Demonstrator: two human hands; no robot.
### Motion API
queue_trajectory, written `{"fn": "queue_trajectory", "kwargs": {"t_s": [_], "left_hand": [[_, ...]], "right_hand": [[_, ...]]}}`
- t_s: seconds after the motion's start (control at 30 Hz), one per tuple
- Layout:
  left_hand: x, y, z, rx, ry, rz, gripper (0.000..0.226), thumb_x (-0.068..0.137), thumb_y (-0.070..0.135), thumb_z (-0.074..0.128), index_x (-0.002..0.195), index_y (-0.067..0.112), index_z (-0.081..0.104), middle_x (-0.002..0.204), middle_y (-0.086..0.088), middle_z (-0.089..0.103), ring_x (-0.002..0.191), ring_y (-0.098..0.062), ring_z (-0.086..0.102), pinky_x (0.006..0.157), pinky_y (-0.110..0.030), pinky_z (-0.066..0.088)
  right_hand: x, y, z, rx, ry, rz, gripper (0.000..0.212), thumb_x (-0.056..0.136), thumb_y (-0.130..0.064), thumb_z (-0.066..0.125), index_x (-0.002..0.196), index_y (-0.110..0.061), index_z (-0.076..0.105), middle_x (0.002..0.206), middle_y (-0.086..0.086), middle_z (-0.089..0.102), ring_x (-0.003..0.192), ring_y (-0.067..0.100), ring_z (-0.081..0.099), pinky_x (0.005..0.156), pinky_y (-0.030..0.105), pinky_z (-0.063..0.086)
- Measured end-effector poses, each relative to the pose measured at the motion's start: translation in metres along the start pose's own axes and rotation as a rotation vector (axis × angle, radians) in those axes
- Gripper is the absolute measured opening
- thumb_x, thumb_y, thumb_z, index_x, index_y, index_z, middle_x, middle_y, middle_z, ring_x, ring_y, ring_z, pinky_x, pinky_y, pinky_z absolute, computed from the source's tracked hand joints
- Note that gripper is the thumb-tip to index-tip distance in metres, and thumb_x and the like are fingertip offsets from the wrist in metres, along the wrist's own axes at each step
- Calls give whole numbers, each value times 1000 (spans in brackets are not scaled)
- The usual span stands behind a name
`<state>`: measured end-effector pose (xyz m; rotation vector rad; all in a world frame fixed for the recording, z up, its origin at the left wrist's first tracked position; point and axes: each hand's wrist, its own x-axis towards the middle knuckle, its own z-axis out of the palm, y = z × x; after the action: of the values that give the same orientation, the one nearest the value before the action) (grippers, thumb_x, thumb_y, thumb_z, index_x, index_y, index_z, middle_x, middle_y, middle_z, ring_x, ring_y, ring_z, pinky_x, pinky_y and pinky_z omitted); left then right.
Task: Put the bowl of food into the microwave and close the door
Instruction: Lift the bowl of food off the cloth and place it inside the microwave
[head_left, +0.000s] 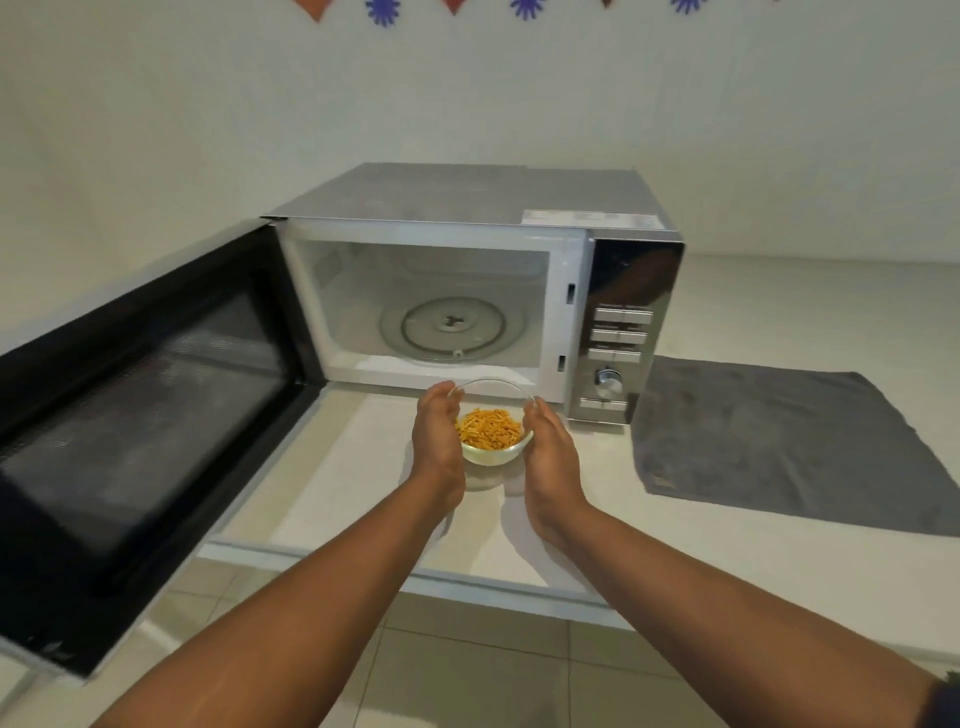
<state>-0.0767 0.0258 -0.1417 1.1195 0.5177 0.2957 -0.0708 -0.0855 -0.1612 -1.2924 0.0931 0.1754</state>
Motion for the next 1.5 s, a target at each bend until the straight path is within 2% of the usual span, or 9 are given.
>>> {"fn": "queue_trajectory", "kwargs": {"t_s": [0.1,0.23,0.3,0.43,0.73,1.0,1.27,1.37,1.5], "left_hand": [[25,18,-9,-24,24,53,31,97,24,49,123,20,65,132,-1,65,128,-17,55,101,-36,46],[63,40,-12,-67,14,74,36,96,19,50,129,14,63,138,-7,62,132,-22,53,111,-41,42],[83,54,-12,-101,20,64,29,97,18,50,118,15,68,127,-7,67,123,-23,59,111,-46,44],[127,79,-4,-168,-32,53,24,96,17,47,97,14,71,82,-2,78,79,-18,76,72,-34,62],[204,94,24,-49,-100,-68,60,95,39,54,148,12,49,147,-17,54,132,-38,53,113,-53,41],[256,88,36,-96,-77,-42,61,91,17,53,143,-10,37,150,-26,41,122,-43,56,100,-41,45],[269,81,37,-83,-77,-44,50,98,22,54,143,1,53,150,-18,50,138,-36,47,117,-49,37],[266,80,36,-62,-55,-36,47,97,23,56,139,2,58,144,-18,57,122,-31,57,112,-44,42],[262,78,37,-37,-15,-33,51,93,20,55,139,-3,56,143,-21,56,120,-37,58,104,-43,45]], "right_hand": [[22,-8,28,13,-26,12,47,109,-31,45,154,-21,46,154,-1,53,135,17,55,116,42,43],[55,-24,58,-30,-52,-45,35,108,-33,45,140,-33,57,131,-13,61,104,-5,64,85,19,51],[75,-31,72,-38,-35,-32,41,106,-32,47,147,-30,53,143,-9,56,118,3,57,97,24,42],[126,-40,96,-5,-48,28,34,106,-32,47,135,-19,59,146,9,60,132,25,56,115,45,42],[201,-60,115,-42,45,74,19,98,-33,53,91,-22,67,88,5,68,80,20,61,72,33,51],[244,-55,119,-15,62,88,27,100,-26,49,73,-29,49,43,-14,51,59,13,39,54,31,32],[254,-48,122,-49,59,98,27,100,-31,47,74,-32,45,73,-8,39,65,13,38,64,31,36],[259,-42,121,-47,48,70,9,101,-31,46,97,-27,53,86,-6,48,87,21,48,83,37,42],[262,-39,118,-79,43,55,30,100,-36,46,118,-18,62,123,6,59,112,26,56,101,42,46]]}}
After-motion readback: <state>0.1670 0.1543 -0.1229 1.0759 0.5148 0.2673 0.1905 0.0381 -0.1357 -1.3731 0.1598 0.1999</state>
